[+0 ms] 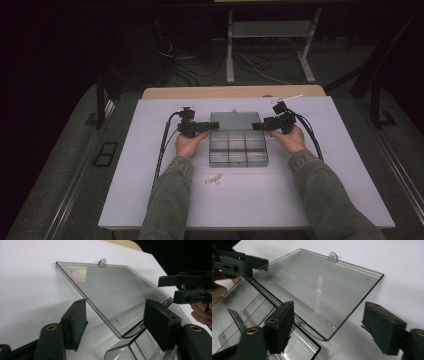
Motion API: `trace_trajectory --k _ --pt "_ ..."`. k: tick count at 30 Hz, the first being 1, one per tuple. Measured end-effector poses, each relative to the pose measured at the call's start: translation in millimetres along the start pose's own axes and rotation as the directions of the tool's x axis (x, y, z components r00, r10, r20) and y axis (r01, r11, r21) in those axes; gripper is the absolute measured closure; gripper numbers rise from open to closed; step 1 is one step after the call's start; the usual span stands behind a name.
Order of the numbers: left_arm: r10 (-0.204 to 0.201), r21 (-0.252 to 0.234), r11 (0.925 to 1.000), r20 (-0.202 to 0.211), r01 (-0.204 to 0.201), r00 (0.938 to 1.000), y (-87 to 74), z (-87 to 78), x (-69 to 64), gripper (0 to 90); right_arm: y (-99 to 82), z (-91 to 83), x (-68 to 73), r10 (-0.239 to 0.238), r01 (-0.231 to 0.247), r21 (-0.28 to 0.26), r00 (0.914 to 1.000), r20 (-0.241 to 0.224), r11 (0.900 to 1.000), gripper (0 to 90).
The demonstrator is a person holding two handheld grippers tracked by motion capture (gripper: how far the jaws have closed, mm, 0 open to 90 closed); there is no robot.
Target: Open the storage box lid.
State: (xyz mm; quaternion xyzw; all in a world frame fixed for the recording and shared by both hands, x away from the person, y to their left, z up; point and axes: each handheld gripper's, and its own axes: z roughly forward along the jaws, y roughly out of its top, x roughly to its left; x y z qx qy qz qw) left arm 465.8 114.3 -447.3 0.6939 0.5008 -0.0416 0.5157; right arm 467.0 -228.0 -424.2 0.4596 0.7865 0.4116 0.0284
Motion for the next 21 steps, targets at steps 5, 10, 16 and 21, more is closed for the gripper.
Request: trace_trajectory --k 5,10,16,21 --pt "0.038 -0.025 0.9990 -0.004 -0.038 0.9993 2.2 -10.0 -4.5 24.7 1.1 -7.8 9.8 -0.017 0.017 -0.009 0.9995 0.025 0.9998 17.7" --pt "0.062 -0.035 0.9974 -0.005 -0.062 0.9980 5.7 -19.7 -11.2 12.8 -3.6 -17.8 21.3 -0.040 0.042 -0.042 0.9982 0.046 0.9983 10.9" --pt "0.092 -0.013 0.9957 -0.007 -0.092 0.9957 6.5 -30.6 -19.2 0.0 -9.6 -34.2 29.4 -0.031 0.032 -0.068 0.9994 0.015 0.9972 0.4" --pt "0.122 -0.020 0.9923 -0.008 -0.122 0.9925 5.5 -40.1 -27.1 0.0 -16.4 -49.7 38.3 -0.046 0.045 -0.094 0.9988 -0.016 0.9945 0.4"
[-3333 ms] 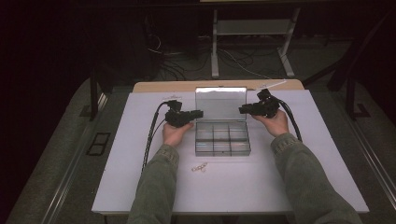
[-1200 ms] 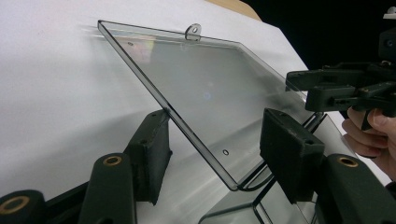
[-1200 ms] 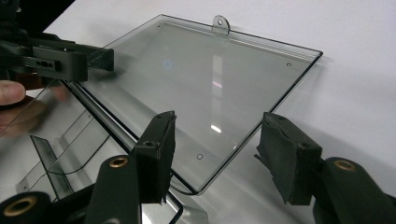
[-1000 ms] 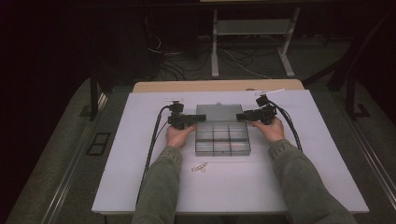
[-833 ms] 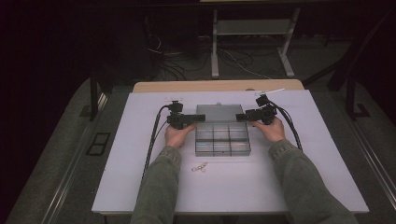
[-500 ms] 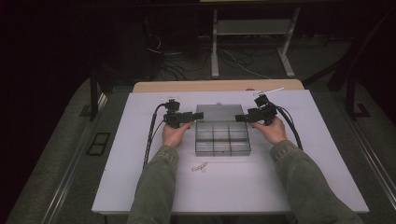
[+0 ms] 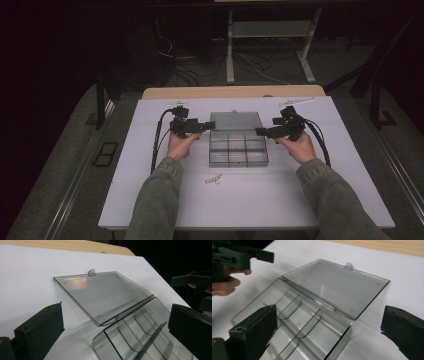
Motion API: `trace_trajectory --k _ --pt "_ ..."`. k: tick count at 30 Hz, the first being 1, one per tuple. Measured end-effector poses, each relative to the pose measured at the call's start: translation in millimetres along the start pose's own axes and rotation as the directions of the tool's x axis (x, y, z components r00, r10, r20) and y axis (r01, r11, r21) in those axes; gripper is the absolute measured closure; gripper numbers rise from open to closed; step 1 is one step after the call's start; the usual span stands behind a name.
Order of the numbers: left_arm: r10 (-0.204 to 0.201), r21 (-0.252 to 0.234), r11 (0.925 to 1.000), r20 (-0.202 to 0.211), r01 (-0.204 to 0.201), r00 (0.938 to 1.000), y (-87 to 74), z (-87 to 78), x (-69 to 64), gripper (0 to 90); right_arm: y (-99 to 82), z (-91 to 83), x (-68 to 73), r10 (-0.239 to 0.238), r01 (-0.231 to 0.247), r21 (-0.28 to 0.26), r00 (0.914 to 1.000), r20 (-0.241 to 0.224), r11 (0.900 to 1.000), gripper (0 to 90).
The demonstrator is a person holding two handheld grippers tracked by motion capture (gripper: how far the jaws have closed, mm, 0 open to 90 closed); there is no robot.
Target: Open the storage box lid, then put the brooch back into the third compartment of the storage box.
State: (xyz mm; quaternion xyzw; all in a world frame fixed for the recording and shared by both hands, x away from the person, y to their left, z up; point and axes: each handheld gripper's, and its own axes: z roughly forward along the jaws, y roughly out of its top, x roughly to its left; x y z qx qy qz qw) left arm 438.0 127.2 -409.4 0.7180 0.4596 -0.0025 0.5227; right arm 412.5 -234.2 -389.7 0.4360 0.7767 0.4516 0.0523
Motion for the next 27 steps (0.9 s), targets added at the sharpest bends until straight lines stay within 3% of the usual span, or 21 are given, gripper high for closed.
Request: trace_trajectory --k 10,27 --pt "0.066 -0.010 0.9978 0.027 -0.066 0.9974 -3.9 -20.2 -18.9 0.0 -18.9 -28.4 19.6 -0.040 0.038 -0.038 0.9977 -0.055 0.9986 0.5" --pt "0.185 0.000 0.9826 0.075 -0.186 0.9798 -15.7 -49.5 -52.3 0.0 -53.7 -60.6 42.2 -0.072 0.070 -0.041 0.9951 -0.067 0.9967 0.5"
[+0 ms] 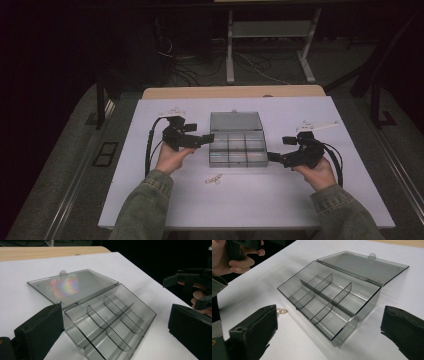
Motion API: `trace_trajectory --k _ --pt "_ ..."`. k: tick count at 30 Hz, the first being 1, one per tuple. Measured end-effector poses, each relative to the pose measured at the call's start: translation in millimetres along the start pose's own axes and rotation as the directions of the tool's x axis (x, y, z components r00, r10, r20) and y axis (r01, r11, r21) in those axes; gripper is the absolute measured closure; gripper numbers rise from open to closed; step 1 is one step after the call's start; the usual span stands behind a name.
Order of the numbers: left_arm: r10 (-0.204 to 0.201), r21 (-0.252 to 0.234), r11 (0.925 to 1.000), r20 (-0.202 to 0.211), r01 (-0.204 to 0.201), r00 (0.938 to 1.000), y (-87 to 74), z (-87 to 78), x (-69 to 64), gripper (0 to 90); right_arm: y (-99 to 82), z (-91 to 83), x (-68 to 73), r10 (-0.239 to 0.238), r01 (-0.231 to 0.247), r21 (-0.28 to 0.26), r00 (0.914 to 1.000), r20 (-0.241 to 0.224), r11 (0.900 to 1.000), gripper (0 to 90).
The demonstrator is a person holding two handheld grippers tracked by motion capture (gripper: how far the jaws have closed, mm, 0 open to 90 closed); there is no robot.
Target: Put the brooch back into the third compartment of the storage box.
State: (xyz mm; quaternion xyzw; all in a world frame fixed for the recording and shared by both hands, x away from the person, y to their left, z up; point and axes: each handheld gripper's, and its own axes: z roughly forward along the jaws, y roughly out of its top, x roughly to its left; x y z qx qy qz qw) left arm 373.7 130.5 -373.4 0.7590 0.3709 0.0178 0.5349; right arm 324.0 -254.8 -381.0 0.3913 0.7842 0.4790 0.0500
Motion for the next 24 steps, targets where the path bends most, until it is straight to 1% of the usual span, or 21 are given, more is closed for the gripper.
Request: trace_trajectory --k 1,2,4,5,7,8,10,14,17,18,19,24 --pt "0.010 0.002 0.9999 -0.002 -0.010 0.9999 -0.9 -0.4 -2.0 0.0 -2.1 -0.9 1.4 0.000 0.000 0.000 1.0000 0.000 1.0000 0.5" --pt "0.012 0.006 0.9999 0.000 -0.012 0.9999 -1.7 -0.6 -3.8 0.0 -4.2 -1.5 2.5 -0.001 0.001 -0.001 1.0000 -0.003 1.0000 0.5" --pt "0.022 0.013 0.9997 0.002 -0.022 0.9998 -3.2 -1.1 -7.5 0.0 -8.6 -2.9 5.0 -0.008 0.008 0.002 0.9999 0.008 1.0000 0.5" --pt "0.026 0.016 0.9995 0.006 -0.026 0.9996 -3.9 -1.3 -9.5 0.0 -10.9 -3.5 5.7 -0.013 0.013 0.004 0.9999 0.009 0.9999 0.5" --pt "0.041 0.020 0.9990 0.013 -0.041 0.9991 -5.1 -1.9 -13.3 0.0 -15.7 -5.0 7.0 -0.006 0.006 0.000 1.0000 0.004 1.0000 0.5" --pt "0.041 0.022 0.9989 0.017 -0.042 0.9990 -5.8 -2.0 -15.5 0.0 -18.0 -5.9 7.5 -0.009 0.009 0.002 0.9999 0.006 1.0000 0.5" --pt "0.053 0.031 0.9981 0.021 -0.053 0.9984 -7.2 -2.2 -18.6 0.0 -21.9 -7.6 8.7 -0.016 0.016 0.004 0.9997 0.016 0.9999 0.5" --pt "0.072 0.056 0.9957 0.030 -0.074 0.9969 -10.6 -1.8 -22.5 0.0 -28.2 -11.5 10.2 -0.022 0.022 0.008 0.9996 0.020 0.9997 0.5" --pt "0.083 0.073 0.9936 0.039 -0.086 0.9958 -13.0 -1.4 -25.2 0.0 -32.8 -13.6 10.6 -0.039 0.038 0.022 0.9984 0.041 0.9990 0.5" --pt "0.085 0.079 0.9930 0.041 -0.088 0.9956 -13.8 -1.4 -26.3 0.0 -34.4 -14.5 10.6 -0.028 0.027 0.021 0.9990 0.035 0.9994 0.5" --pt "0.094 0.084 0.9918 0.046 -0.097 0.9946 -14.6 -1.1 -27.0 0.0 -35.6 -15.5 10.2 -0.025 0.024 0.020 0.9991 0.034 0.9995 0.5" --pt "0.100 0.098 0.9896 0.060 -0.105 0.9932 -18.0 -1.5 -32.1 0.0 -44.1 -19.3 9.1 -0.017 0.016 0.027 0.9992 0.037 0.9995 0.5"
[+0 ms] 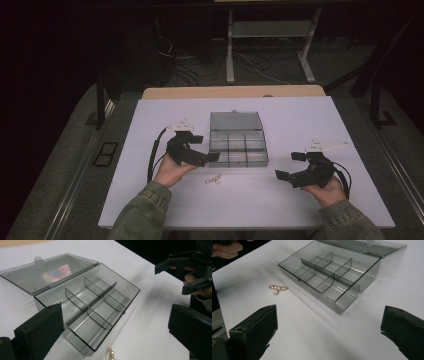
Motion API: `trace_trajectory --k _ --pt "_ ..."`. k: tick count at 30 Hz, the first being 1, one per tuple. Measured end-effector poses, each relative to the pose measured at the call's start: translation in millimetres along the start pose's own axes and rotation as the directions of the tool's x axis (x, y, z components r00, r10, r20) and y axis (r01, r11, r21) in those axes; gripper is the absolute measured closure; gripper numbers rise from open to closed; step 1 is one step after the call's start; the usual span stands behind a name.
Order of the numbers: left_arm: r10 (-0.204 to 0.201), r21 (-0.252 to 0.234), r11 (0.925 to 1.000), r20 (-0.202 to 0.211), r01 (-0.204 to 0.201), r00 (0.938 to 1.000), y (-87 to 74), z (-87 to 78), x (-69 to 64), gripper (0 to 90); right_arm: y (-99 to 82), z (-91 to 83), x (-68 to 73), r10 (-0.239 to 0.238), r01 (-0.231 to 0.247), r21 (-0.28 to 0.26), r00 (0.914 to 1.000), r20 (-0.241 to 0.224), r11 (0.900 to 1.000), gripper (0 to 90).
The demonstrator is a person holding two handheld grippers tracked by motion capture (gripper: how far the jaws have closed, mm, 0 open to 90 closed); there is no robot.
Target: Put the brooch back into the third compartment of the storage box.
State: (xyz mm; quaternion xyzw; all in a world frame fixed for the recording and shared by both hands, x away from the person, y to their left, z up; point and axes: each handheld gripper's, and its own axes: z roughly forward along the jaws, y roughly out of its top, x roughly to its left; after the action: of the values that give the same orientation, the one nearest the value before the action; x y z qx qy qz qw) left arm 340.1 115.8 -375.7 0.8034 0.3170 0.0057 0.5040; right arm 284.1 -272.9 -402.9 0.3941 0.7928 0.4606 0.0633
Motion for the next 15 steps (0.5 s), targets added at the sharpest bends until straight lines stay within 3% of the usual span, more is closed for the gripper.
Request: trace_trajectory --k 8,15 --pt "0.030 0.045 0.9985 0.020 -0.031 0.9994 -4.5 3.2 -8.2 0.0 -6.7 -4.5 1.9 0.002 -0.002 -0.002 1.0000 -0.007 1.0000 0.5" --pt "0.055 0.107 0.9925 0.036 -0.059 0.9978 -14.1 7.6 -12.1 0.0 -8.6 -4.4 1.2 0.004 -0.004 0.000 1.0000 -0.001 1.0000 0.5"
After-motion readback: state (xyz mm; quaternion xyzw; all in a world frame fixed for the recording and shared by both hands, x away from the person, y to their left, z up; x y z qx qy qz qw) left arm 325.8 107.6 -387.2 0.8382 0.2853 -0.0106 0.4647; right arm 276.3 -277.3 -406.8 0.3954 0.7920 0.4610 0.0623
